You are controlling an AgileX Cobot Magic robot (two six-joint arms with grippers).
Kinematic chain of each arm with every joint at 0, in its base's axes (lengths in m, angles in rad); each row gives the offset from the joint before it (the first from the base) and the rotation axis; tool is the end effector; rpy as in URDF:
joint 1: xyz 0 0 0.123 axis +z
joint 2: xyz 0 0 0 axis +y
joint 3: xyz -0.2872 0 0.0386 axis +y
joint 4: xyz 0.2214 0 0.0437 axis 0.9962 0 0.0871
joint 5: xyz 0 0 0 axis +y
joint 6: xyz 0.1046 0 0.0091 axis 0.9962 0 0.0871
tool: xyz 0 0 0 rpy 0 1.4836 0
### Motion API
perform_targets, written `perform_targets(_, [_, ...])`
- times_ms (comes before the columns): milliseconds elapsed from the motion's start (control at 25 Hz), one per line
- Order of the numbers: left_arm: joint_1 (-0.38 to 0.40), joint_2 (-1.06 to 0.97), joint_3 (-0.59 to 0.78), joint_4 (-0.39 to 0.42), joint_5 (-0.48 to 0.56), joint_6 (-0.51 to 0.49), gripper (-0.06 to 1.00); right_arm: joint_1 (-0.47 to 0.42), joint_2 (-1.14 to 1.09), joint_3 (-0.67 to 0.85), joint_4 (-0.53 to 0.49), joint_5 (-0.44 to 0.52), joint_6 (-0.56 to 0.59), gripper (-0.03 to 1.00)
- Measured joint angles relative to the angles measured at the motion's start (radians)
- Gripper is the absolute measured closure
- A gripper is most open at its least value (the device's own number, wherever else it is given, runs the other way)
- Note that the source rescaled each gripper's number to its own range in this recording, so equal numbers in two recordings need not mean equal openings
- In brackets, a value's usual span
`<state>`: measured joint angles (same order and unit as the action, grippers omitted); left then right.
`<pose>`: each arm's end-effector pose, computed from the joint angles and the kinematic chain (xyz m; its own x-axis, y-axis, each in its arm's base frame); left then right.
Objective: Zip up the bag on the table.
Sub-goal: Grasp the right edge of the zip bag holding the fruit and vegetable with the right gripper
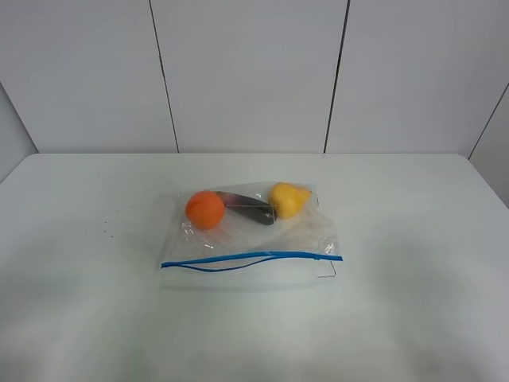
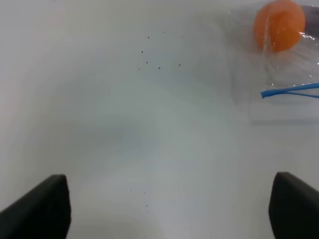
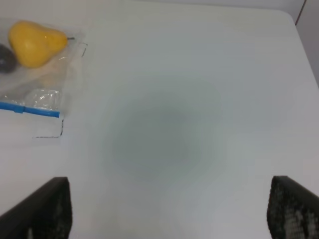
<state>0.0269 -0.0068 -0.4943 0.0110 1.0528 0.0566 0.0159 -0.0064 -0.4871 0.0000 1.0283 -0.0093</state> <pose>-0.0204 0.0005 0.2573 -0.4491 0.0499 -0.8921 -0.0076 0.9982 0.0597 -0.0185 -0.0003 0.2576 -0.4326 -0.0162 -0.9014 -0.0199 0.9998 -0.0084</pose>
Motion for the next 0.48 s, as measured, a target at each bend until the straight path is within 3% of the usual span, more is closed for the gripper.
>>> perform_targets(360, [0.000, 0.000, 0.000, 0.000, 0.000, 0.000, -0.06, 0.000, 0.010, -0.004, 0.010, 0.001, 0.000, -0.03])
perform_targets(480, [0.000, 0.000, 0.000, 0.000, 0.000, 0.000, -0.06, 0.000, 0.116, -0.057, 0.038, 0.002, 0.000, -0.03])
